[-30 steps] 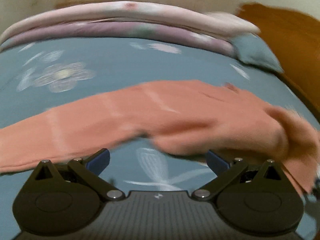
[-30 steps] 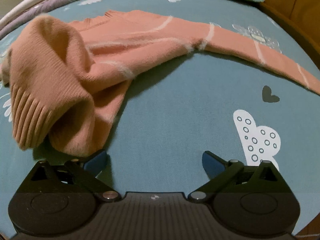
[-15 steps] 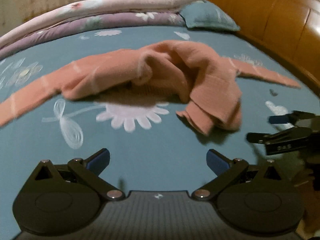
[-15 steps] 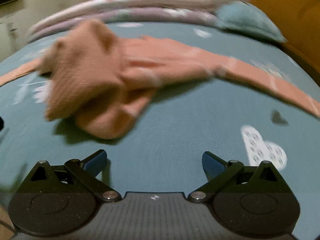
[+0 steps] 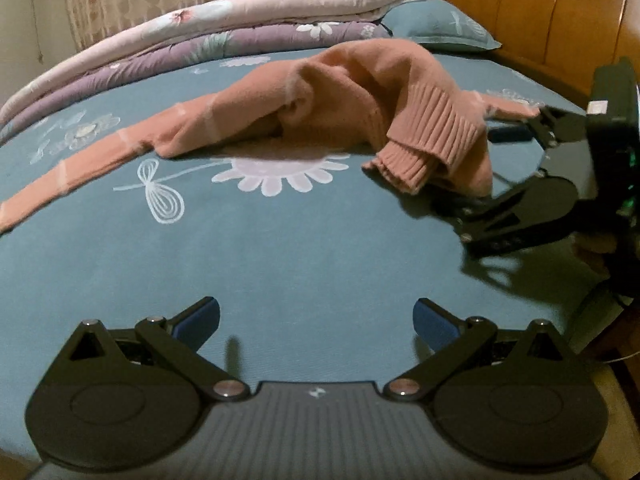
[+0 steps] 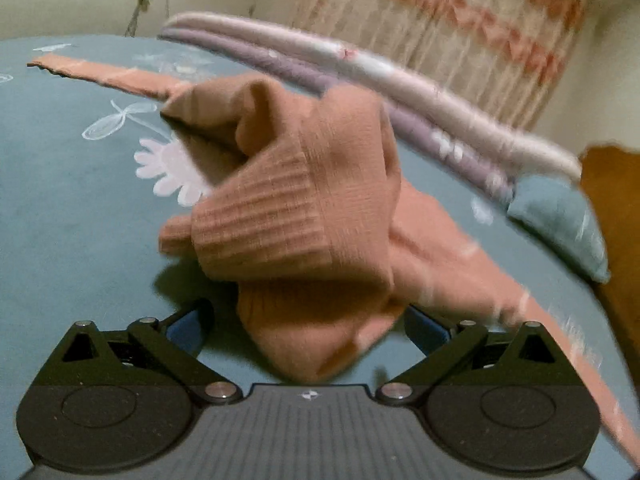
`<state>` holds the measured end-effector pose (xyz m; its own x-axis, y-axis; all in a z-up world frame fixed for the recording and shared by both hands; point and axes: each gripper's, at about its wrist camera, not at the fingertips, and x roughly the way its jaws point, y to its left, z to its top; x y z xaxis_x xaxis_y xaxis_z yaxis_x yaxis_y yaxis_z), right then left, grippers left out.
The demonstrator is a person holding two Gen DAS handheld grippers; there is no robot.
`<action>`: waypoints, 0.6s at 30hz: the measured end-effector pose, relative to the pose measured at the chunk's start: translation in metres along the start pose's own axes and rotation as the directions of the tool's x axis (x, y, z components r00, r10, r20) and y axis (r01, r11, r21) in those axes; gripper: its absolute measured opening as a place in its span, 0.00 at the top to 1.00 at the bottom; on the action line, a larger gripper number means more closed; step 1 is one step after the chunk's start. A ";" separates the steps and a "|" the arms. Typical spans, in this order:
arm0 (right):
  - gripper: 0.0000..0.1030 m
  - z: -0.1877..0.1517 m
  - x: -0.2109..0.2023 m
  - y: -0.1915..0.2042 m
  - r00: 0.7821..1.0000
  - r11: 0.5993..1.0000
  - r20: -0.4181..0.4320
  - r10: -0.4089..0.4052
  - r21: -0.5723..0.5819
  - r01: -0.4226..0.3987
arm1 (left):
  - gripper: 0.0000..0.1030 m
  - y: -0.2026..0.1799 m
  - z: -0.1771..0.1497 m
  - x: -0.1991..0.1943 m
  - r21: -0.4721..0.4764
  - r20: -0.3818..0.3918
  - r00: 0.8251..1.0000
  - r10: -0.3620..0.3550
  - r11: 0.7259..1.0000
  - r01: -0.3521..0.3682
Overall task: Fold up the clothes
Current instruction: 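Grasp the sweater hem with the right tool and fold it toward the collar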
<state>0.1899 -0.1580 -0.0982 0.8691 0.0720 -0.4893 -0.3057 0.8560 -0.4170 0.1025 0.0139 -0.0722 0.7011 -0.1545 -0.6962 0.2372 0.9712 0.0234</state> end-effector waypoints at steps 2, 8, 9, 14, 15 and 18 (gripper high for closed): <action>0.00 0.006 0.003 -0.001 0.998 0.998 0.024 -0.050 -0.031 0.050 | 0.01 0.001 0.000 0.002 -0.012 -0.013 1.000 -0.009 1.000 0.009; 0.00 0.022 0.011 -0.003 0.976 0.972 0.106 -0.192 -0.116 0.204 | 0.01 0.006 0.011 0.009 -0.013 -0.018 1.000 0.004 1.000 -0.004; 0.00 0.025 0.013 -0.003 0.969 0.965 0.121 -0.215 -0.129 0.230 | 0.01 0.008 0.012 0.011 -0.013 -0.018 1.000 0.003 1.000 -0.003; 0.00 0.036 -0.017 -0.047 0.931 0.947 0.182 -0.317 0.010 0.320 | 0.01 0.012 0.017 0.018 -0.012 -0.020 1.000 -0.004 1.000 0.004; 0.00 0.036 -0.019 -0.058 0.927 0.942 0.169 -0.335 0.029 0.335 | 0.01 0.013 0.017 0.019 -0.011 -0.021 1.000 -0.006 1.000 0.006; 0.00 0.032 -0.003 -0.086 0.916 0.919 0.081 -0.394 0.040 0.392 | 0.01 0.015 0.016 0.024 -0.008 -0.022 1.000 -0.012 1.000 0.012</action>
<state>0.2259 -0.2153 -0.0360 0.9477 -0.2297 -0.2214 0.0752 0.8353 -0.5446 0.1334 0.0216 -0.0771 0.6835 -0.1622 -0.7117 0.2403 0.9706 0.0096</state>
